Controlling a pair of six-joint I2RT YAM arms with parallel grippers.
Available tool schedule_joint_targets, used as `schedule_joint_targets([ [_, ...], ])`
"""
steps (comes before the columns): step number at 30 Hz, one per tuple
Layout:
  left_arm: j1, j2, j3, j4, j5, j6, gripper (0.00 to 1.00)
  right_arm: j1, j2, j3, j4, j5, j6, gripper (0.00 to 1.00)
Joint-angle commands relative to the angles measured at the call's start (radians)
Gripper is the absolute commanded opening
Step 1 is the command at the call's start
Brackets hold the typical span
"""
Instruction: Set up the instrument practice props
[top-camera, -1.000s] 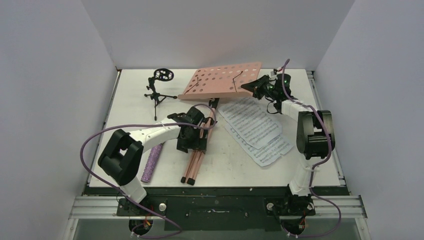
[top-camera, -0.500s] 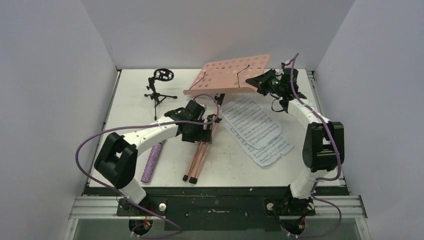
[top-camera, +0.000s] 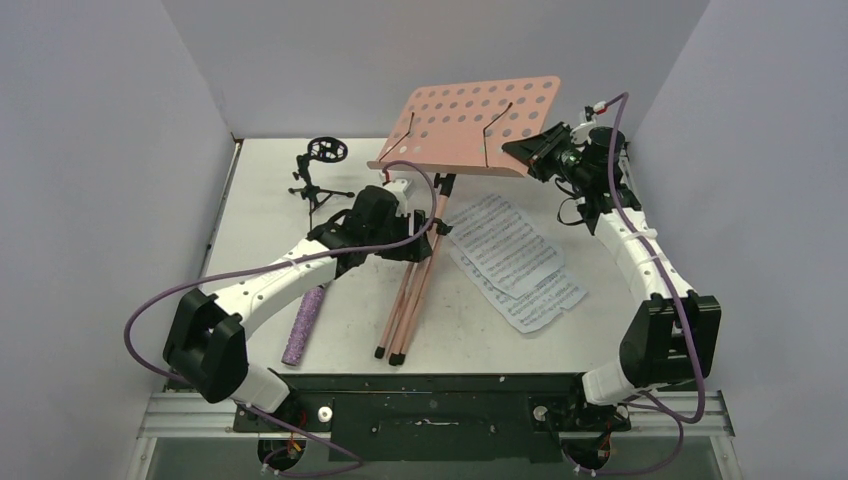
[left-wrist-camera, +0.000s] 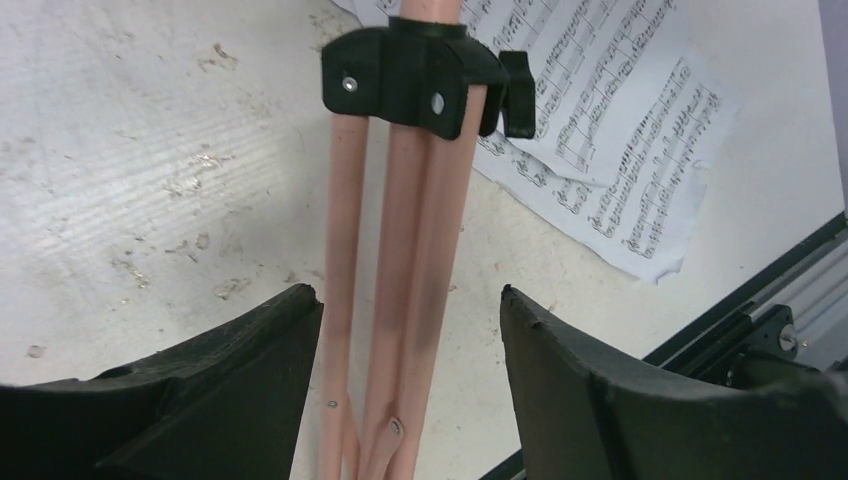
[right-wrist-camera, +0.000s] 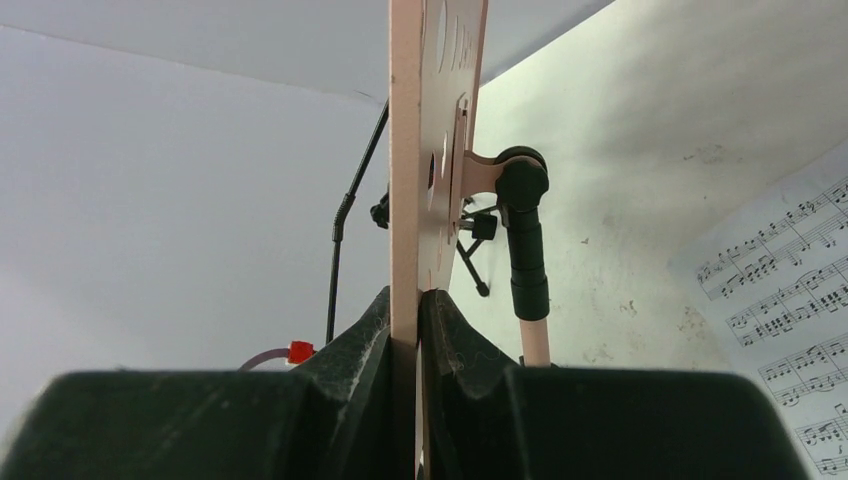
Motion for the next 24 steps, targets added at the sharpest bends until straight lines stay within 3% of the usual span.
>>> schedule_joint_targets([
  [1, -0.003, -0.048, 0.032, 0.045, -0.079, 0.062, 0.63, 0.012, -0.123, 0.118, 0.164, -0.025, 0.033, 0.05],
  [10, -0.061, 0.035, 0.194, -0.158, -0.188, 0.089, 0.56, 0.066, -0.185, 0.142, 0.05, 0.067, -0.025, 0.05],
  [17, -0.143, 0.067, 0.218, -0.147, -0.24, 0.141, 0.6, 0.079, -0.174, 0.18, 0.047, 0.061, -0.024, 0.05],
  [24, -0.168, 0.136, 0.254, -0.203, -0.31, 0.115, 0.53, 0.083, -0.162, 0.204, 0.06, 0.05, 0.005, 0.05],
])
